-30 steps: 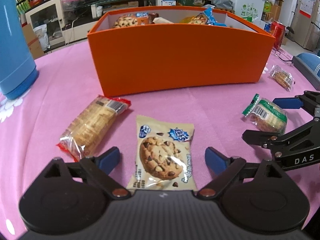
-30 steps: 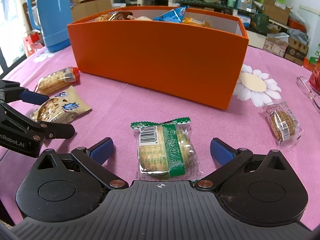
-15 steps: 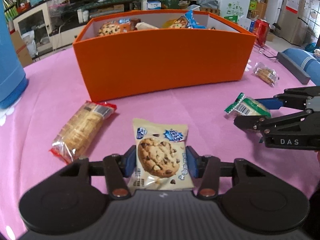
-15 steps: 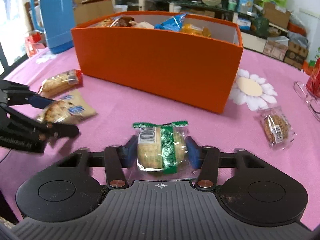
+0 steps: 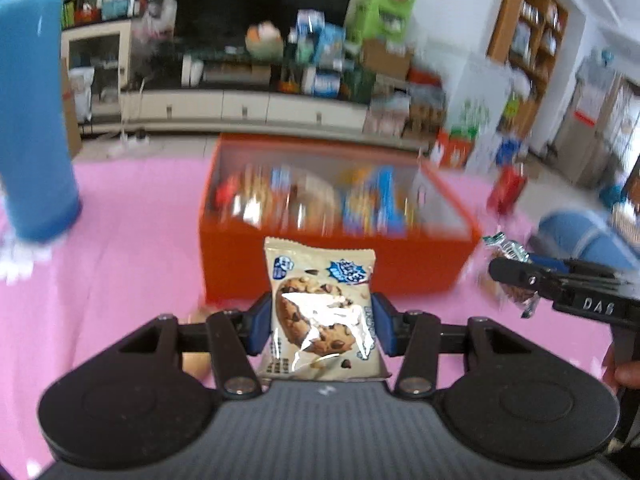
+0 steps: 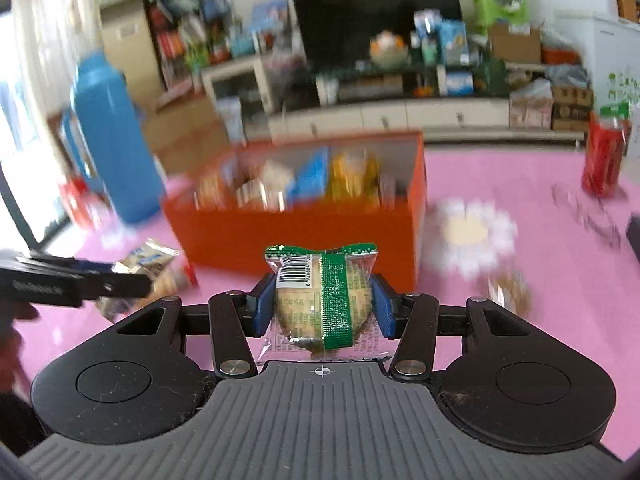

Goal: Organize snacks
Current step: 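Carry both packets over the orange box and open both tools to drop them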

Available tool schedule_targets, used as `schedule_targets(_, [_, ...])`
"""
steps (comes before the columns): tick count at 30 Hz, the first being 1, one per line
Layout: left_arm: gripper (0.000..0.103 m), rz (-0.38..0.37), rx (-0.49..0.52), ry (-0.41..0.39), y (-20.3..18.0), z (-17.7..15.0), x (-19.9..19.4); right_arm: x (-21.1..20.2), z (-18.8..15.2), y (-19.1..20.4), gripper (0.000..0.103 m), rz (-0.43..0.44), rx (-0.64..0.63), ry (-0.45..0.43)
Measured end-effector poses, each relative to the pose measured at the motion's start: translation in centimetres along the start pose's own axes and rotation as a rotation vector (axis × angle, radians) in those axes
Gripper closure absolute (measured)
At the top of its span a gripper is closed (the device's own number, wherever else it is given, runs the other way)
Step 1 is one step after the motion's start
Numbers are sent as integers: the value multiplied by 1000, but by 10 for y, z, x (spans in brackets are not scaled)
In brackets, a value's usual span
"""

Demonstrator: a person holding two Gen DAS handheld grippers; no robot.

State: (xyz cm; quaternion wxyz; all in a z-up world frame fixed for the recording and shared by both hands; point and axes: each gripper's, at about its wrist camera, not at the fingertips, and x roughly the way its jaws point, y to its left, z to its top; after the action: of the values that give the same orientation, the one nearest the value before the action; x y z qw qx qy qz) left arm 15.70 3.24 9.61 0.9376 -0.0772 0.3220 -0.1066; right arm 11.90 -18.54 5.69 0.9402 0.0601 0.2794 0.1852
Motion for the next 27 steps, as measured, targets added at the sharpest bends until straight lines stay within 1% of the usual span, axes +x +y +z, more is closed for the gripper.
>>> schedule_targets(2, [53, 0, -16, -45, -2, 28, 12, 8, 32, 3, 71, -14, -24, -56])
schedule_targets(5, [53, 14, -36, -96, -3, 64, 42, 38, 74, 6, 71, -40, -49, -110])
schedule_targets(8, [53, 9, -68, -81, 2, 85, 83, 80, 98, 4, 71, -71, -52, -122])
schedule_targets(11, [54, 36, -74, -47, 6, 92, 118, 122, 100, 1, 71, -87, -52, -85])
schedule_targets(14, [53, 31, -67, -8, 10, 88, 142, 157, 94, -6, 71, -94, -15, -15])
schedule_targets(15, [53, 35, -65, 9, 11, 85, 150, 166, 91, -7, 70, -105, -17, 6])
schedule_targets(16, [51, 36, -55, 9, 11, 81, 155, 173, 87, -8, 69, -115, -20, 21])
schedule_targets(18, [51, 51, -21, -7, 7, 78, 154, 180, 84, -7, 69, -114, -30, 23])
schedule_targets(19, [48, 55, -11, -11, 6, 80, 150, 179, 85, -6, 67, -110, -24, 28])
schedule_targets(20, [38, 54, -17, -21, 7, 80, 144, 178, 85, -5, 66, -112, -20, 28])
schedule_targets(21, [34, 48, -29, -45, 9, 81, 134, 175, 86, -6, 64, -106, -16, 20])
schedule_targets(22, [27, 43, -43, -88, 11, 82, 118, 170, 87, -6, 58, -97, -8, 12])
schedule_targets(23, [23, 43, -52, -128, 13, 82, 103, 161, 87, -6, 51, -92, -3, -2])
schedule_targets(24, [23, 45, -56, -158, 16, 83, 88, 151, 87, -5, 46, -88, -4, -23])
schedule_targets(25, [22, 48, -52, -172, 18, 83, 74, 138, 87, -5, 32, -93, -11, -52])
schedule_targets(26, [21, 58, -48, -183, 21, 83, 60, 125, 87, -4, 25, -106, -18, -79])
schedule_targets(27, [20, 73, -39, -191, 25, 79, 46, 112, 85, -3, 25, -117, -26, -104])
